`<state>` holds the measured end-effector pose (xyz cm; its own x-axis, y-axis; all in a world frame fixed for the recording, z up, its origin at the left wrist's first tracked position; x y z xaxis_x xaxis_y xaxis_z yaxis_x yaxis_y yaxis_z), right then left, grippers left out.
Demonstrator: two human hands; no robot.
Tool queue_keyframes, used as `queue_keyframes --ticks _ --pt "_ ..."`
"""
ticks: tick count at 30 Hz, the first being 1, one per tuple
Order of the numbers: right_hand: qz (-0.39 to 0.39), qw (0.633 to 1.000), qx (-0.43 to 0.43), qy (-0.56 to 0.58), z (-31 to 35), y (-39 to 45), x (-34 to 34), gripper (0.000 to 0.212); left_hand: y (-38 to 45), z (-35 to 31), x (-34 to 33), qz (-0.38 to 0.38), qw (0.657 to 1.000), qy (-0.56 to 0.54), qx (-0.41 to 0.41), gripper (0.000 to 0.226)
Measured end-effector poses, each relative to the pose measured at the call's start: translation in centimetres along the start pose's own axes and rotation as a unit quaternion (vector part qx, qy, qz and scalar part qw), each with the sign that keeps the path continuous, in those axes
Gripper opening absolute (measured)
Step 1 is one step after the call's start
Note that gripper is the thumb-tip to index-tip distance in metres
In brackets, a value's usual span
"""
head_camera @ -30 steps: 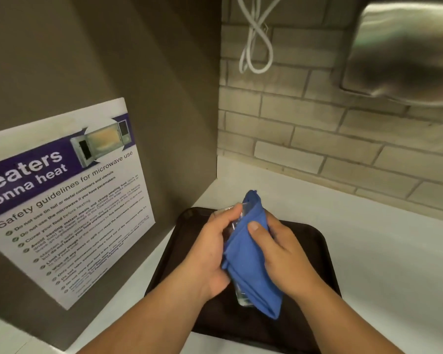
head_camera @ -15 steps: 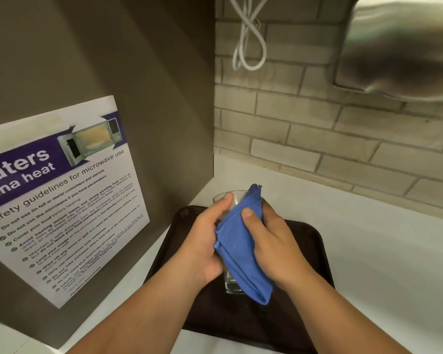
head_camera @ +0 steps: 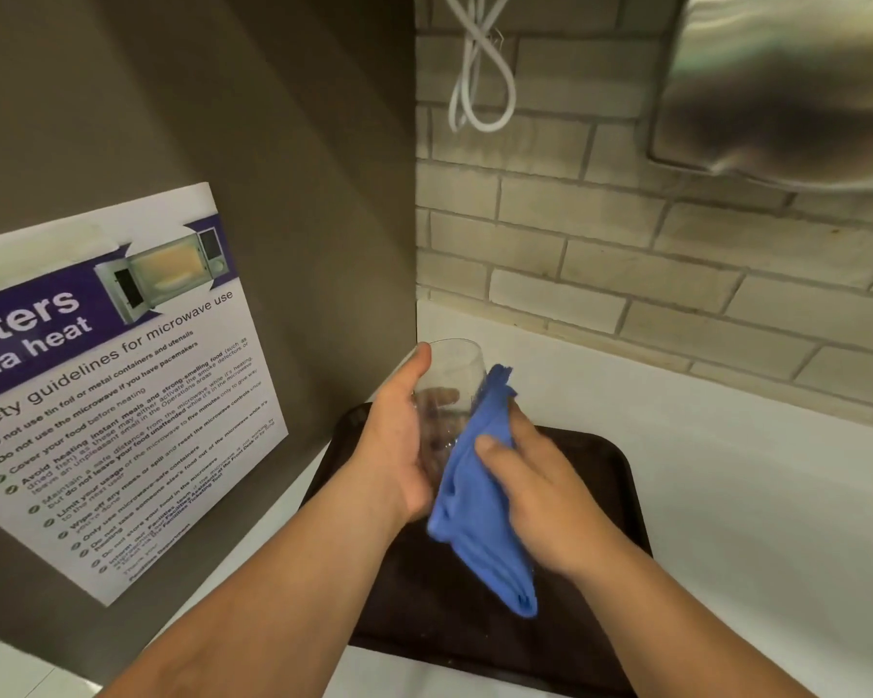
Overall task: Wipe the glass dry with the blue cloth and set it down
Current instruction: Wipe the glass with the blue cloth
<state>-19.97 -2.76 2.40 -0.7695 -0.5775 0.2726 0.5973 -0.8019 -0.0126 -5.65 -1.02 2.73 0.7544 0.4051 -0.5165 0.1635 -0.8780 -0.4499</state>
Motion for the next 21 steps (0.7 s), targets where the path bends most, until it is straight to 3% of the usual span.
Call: queue_keyframes --ticks 3,5,7,9,12,15,17,21 --pt "-0.006 0.988 0.060 -0.144 0.5 -0.6 -1.3 0.073 0.1 0.1 0.0 0.017 1.000 0.025 -0.002 0.087" --pt "-0.056 0.987 0.078 -0.129 1.4 0.7 -0.9 0.063 -0.2 0.0 -0.2 0.058 0.998 0.019 0.010 0.082" --pt "-0.096 0.994 0.029 -0.030 2.4 2.2 0.3 0.037 -0.4 -0.3 -0.3 0.081 0.996 0.008 0.020 0.082" --pt "-0.104 0.992 -0.024 0.070 2.3 2.6 1.1 0.024 -0.3 -0.8 -0.3 0.076 0.997 0.001 0.023 0.079" --pt "-0.034 0.997 0.012 0.065 1.3 1.1 0.7 0.027 0.0 -1.3 -0.1 0.026 0.999 0.002 0.023 0.082" --pt "0.042 0.998 0.040 -0.028 0.5 0.1 -0.5 0.053 0.1 -1.1 0.1 0.005 1.000 0.018 0.016 0.089" --pt "0.015 0.996 0.076 -0.053 1.1 1.1 -0.3 0.060 -0.2 -0.9 -0.2 0.019 0.999 0.030 0.016 0.086" --pt "-0.064 0.997 0.037 0.033 2.2 3.7 1.3 0.040 -0.1 -0.5 -0.8 0.051 0.998 0.026 0.017 0.083"
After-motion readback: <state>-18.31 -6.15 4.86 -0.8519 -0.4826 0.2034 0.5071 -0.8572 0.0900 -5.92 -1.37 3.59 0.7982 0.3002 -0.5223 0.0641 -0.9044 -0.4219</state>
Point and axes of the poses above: each hand's wrist, its own y-axis towards the middle knuckle, its own x-axis out of the back of the hand, z = x × y, the point moved 2 cm from there along y, towards the middle knuckle, and after that the axes turned 2 degrees about z, right-handed, at the moved point
